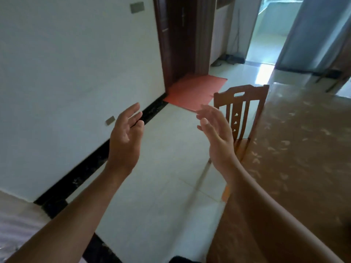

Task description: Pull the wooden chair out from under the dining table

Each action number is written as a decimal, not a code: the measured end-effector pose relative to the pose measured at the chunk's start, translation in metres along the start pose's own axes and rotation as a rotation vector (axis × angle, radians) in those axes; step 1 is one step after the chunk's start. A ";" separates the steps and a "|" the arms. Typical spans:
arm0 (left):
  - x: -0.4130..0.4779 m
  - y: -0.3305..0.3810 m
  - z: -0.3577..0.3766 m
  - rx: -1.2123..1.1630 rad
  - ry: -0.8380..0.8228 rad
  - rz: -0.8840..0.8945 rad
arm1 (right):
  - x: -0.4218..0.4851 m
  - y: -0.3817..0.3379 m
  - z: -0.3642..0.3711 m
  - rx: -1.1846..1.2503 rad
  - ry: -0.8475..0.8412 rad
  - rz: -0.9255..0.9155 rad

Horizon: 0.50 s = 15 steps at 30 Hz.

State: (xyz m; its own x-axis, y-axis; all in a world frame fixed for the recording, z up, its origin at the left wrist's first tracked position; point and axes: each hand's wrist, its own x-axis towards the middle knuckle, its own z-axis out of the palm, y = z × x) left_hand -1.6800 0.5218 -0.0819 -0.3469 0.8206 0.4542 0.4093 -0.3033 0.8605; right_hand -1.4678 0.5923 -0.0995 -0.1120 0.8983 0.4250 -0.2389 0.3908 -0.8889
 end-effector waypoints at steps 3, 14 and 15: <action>0.054 -0.029 0.001 -0.024 -0.072 0.023 | 0.035 0.020 0.020 -0.047 0.077 -0.014; 0.268 -0.146 0.078 -0.231 -0.348 0.167 | 0.185 0.125 0.016 -0.253 0.395 -0.064; 0.289 -0.156 0.087 -0.247 -0.377 0.165 | 0.201 0.133 0.013 -0.256 0.414 -0.063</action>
State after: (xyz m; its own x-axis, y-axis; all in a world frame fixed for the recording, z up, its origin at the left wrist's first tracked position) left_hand -1.7706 0.8487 -0.1047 0.0546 0.8564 0.5134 0.2046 -0.5129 0.8337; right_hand -1.5340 0.8221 -0.1298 0.3000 0.8557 0.4217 0.0178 0.4370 -0.8993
